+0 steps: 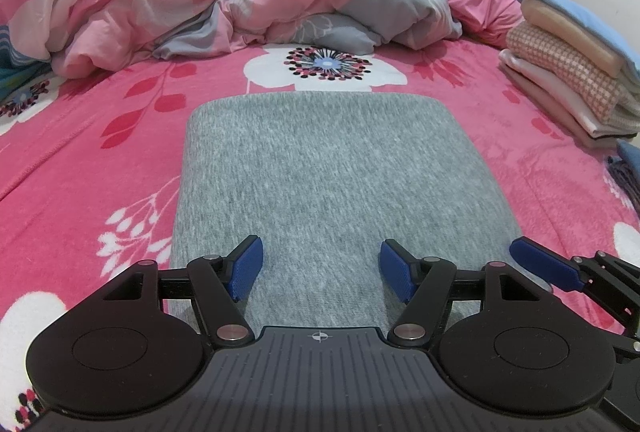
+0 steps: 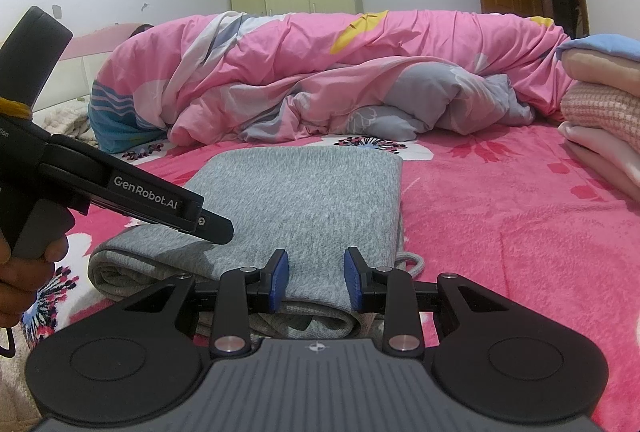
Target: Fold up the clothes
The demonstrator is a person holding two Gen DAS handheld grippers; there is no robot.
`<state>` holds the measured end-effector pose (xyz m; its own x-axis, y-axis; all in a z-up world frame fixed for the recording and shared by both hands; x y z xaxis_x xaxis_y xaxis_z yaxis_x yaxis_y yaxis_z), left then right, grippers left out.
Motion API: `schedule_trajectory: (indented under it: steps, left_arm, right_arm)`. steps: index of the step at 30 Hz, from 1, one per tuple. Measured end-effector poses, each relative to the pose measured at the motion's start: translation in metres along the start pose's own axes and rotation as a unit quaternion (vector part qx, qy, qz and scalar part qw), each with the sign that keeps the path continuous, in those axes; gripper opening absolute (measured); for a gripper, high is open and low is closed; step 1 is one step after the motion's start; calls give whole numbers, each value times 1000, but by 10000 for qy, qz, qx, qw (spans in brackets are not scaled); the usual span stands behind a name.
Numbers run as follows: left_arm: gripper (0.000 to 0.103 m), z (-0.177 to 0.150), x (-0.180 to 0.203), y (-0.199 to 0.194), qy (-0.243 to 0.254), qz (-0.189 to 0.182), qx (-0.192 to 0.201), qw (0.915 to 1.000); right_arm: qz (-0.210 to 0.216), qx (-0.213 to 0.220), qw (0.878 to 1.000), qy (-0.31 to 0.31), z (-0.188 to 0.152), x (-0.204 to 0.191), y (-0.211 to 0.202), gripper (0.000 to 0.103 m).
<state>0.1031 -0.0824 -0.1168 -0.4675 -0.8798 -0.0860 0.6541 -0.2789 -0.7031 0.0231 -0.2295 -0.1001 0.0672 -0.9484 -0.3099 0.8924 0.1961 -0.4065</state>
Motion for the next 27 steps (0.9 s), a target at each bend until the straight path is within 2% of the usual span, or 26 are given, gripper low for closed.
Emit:
schedule_trajectory:
  steps: [27]
  left_arm:
    - [67,0,1,1,33,33,-13,10000]
  right_arm:
    - [-2,7,10000,3,-1,0,0,32]
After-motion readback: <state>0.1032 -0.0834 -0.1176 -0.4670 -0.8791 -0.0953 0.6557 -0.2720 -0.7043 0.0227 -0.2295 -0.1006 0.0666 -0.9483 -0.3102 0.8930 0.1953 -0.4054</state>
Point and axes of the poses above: each gripper's, at about its wrist camera, not at the fingertips, and y roughly the way its jaws point, x to its right, z to its top, the point moved 8 cm from there along y, roughly the way its jaws point, and after that the axes turned 13 degrees about y, right-handed, at the moved point
